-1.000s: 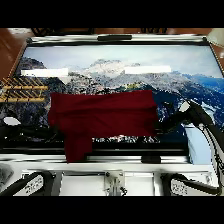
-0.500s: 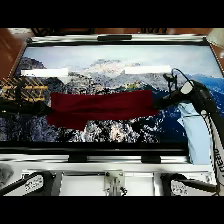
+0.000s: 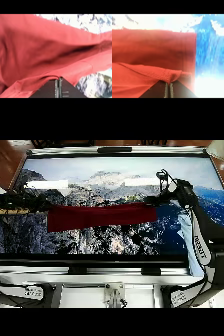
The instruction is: Fold the shirts.
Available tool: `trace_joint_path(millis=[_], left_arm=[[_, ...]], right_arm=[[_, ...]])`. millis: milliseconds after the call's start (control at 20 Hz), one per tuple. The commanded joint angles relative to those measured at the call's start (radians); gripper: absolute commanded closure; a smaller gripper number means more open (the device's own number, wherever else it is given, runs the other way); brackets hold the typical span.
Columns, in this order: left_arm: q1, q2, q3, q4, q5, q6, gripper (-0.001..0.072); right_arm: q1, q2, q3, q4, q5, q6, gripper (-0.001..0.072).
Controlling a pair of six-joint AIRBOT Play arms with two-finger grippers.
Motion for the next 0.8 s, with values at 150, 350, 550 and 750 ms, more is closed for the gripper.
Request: trace_joint_path(millis=[150,350,550,750], left_arm=[[-0.004,-0.142,0.072,0.001,0.113,-0.138,0.0672],[-0.031,-0.171,0.072,0.0,0.067,-0.136,0.0205],[-0.032,-0.158,0.086,-0.01,0.005,-0.136,0.0191],[-0.032,-0.142,0.142,-0.01,-0.088,-0.092,0.0192]], right_arm=[[0.005,-0.046,0.032,-0.019,-0.024,0.084,0.0642],[0.005,-0.055,0.032,-0.019,0.079,0.106,0.0368],[-0.001,-0.042,0.032,-0.018,0.208,0.084,0.0123],[-0.072,-0.014,0.032,0.043,0.205,0.066,0.0087]])
